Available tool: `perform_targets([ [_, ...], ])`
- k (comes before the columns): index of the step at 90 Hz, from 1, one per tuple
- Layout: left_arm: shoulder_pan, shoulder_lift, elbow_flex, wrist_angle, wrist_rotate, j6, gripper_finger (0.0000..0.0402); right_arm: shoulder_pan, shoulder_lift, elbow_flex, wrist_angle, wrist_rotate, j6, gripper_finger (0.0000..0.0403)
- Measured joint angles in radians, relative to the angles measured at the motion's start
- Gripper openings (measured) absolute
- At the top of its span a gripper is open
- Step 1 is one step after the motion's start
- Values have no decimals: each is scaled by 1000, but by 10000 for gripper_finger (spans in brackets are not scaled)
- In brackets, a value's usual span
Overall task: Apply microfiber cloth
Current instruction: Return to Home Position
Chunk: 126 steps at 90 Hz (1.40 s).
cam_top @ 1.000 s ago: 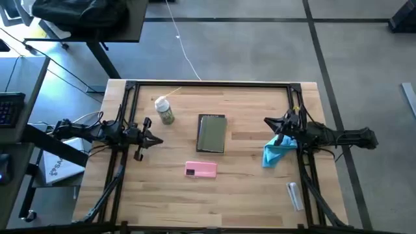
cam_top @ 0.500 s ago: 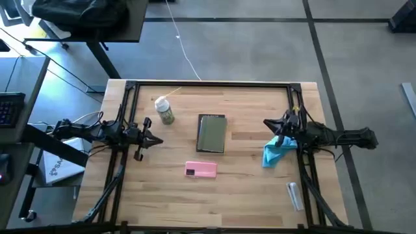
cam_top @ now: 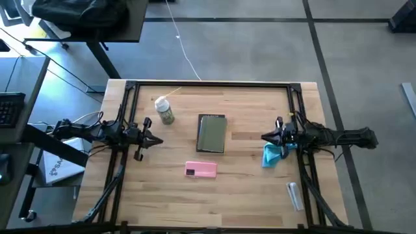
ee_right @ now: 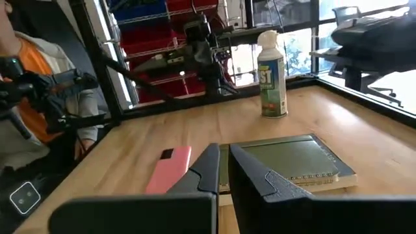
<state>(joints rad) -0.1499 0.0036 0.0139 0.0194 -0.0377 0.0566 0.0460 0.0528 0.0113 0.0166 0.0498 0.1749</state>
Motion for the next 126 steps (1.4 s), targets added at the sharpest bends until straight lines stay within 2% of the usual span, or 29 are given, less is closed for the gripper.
perform_targets([
  [18, 0, 0, 0, 0, 0, 0, 0, 0, 0, 0, 0, 1, -49, 0],
  [126, 0, 0, 0, 0, 0, 0, 0, 0, 0, 0, 0, 2, -45, 0],
])
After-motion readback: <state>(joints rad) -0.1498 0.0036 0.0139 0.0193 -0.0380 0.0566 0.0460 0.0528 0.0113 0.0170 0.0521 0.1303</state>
